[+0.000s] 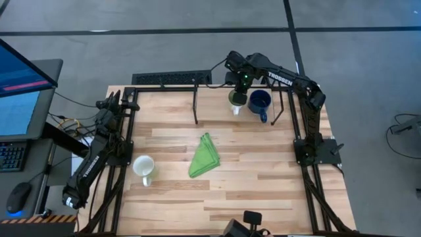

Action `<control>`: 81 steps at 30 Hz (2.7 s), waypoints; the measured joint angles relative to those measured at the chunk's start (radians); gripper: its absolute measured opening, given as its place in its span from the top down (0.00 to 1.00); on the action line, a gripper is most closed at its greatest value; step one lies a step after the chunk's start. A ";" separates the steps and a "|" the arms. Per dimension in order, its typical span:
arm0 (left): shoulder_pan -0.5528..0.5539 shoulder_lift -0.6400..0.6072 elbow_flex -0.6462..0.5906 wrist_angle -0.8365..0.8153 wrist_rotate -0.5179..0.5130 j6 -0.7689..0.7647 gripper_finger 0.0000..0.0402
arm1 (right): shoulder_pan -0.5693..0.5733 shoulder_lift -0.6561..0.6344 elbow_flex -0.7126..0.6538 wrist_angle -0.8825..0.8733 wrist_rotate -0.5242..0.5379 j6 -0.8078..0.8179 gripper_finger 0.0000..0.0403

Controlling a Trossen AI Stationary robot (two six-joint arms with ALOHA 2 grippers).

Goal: Stack small to large cups/mugs on shelf
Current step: Put the green mug on the shelf

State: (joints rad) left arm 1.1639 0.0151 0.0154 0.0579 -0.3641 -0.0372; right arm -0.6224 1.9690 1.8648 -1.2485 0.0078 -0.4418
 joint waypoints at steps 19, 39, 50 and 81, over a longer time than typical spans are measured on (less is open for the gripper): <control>0.000 0.000 0.000 0.000 0.000 0.000 0.72 | -0.003 0.000 0.000 -0.004 -0.002 0.015 0.95; 0.000 0.000 0.000 0.000 0.000 0.000 0.72 | -0.008 0.000 -0.022 -0.004 0.000 -0.012 0.95; 0.000 0.000 0.000 0.000 0.000 0.000 0.72 | -0.009 0.000 -0.058 0.038 0.001 -0.032 0.95; 0.000 0.000 0.000 0.000 0.000 0.000 0.72 | 0.007 0.000 -0.057 0.085 0.035 -0.055 0.88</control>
State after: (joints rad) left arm 1.1637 0.0151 0.0154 0.0580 -0.3641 -0.0372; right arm -0.6155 1.9694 1.8076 -1.1632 0.0425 -0.4965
